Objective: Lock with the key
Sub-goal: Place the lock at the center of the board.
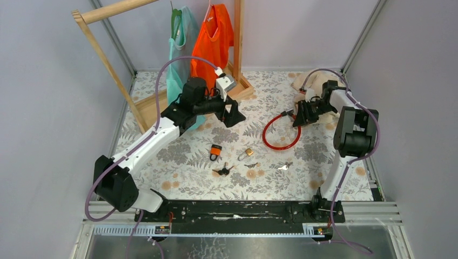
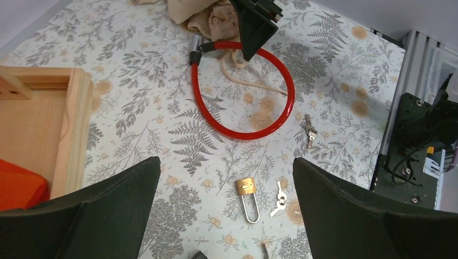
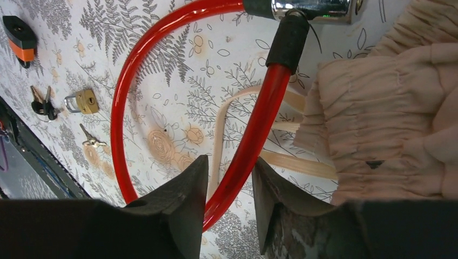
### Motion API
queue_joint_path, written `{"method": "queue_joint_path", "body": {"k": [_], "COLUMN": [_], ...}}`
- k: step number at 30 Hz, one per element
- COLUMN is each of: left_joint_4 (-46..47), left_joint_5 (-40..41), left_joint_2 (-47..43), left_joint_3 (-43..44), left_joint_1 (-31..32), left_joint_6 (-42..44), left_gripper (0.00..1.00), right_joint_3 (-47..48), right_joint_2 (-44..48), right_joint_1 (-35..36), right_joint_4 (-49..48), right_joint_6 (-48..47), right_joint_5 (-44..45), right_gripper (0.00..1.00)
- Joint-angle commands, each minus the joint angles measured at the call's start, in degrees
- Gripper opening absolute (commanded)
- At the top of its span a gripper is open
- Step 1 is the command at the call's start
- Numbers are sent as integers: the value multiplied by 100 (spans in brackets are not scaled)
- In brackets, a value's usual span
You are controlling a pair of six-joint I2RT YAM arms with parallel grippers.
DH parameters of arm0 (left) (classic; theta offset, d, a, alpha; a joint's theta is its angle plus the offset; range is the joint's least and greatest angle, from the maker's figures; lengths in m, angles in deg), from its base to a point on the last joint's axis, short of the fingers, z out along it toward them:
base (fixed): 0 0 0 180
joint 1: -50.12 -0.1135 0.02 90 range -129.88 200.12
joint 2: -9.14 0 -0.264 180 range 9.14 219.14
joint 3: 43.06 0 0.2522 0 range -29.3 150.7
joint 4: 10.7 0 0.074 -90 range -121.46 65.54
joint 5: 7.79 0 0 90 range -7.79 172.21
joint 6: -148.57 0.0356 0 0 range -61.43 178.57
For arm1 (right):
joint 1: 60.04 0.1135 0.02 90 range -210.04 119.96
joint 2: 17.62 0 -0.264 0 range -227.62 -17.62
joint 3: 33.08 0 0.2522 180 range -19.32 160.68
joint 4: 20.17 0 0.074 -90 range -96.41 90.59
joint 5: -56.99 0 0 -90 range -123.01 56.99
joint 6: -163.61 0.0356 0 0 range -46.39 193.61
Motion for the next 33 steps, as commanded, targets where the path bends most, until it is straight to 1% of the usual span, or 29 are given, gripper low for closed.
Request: {"method": "queue_joint_path", "body": {"k": [1,10,14,15,16,19,21,27,31,33], "left_joint_4": [104,42,63,87,113,269,426,750,932,1263], "left_joint_5": [216,555,728,805,863,1118,1331,1882,2139,2282], "left_joint_2": [-288,-441,-519,-540,-570,-686,-787,-1153,-1384,-1485], "left_joint_3": [-79,-158,-276,-316,-354,-526,-673,-1017,-1230,-1427], "left_joint_1": [-152,-236,-257,-265,-274,-315,-348,-487,-539,-574], "left_joint_6": [253,334,344,334,331,272,184,54,114,88], "left_gripper": [100,100,100,100,100,100,100,100,100,100], "right_joint_3": [-127,-428,-562,-597,-618,-614,-542,-189,23,56], "right_joint_2": [79,297,655,761,897,1294,1544,2340,2739,2913], "right_joint_1": [-30,-29,-30,-30,-27,-30,-30,-30,-27,-29], "right_joint_4": [-135,-381,-579,-632,-678,-763,-756,-720,-776,-849], "right_joint_6": [-170,-159,-108,-109,-101,-105,-110,44,468,649], "right_joint_5": [-76,224,561,654,764,1109,1295,1761,1999,2099], "right_gripper": [44,48,52,56,62,88,100,99,99,99]}}
